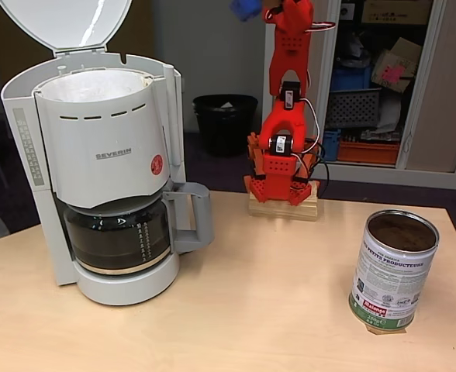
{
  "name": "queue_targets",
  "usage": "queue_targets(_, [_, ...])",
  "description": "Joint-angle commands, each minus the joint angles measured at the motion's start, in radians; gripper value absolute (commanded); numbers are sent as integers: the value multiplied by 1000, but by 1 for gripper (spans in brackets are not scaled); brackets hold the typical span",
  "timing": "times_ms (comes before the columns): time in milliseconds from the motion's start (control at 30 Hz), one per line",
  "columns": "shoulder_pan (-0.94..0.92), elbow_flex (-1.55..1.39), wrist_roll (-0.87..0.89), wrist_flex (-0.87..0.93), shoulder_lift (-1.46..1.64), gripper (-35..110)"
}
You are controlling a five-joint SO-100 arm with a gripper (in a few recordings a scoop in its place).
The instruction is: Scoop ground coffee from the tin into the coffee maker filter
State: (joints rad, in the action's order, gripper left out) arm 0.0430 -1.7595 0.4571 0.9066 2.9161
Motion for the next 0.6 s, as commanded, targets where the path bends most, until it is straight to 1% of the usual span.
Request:
queue_targets(0, [141, -28, -78, 89, 32, 0])
queue_targets(333, [439, -34, -209, 370, 49, 0])
queue_targets(433, [525, -55, -245, 428, 60, 0])
queue_targets(567, [615, -135, -241, 497, 75, 0])
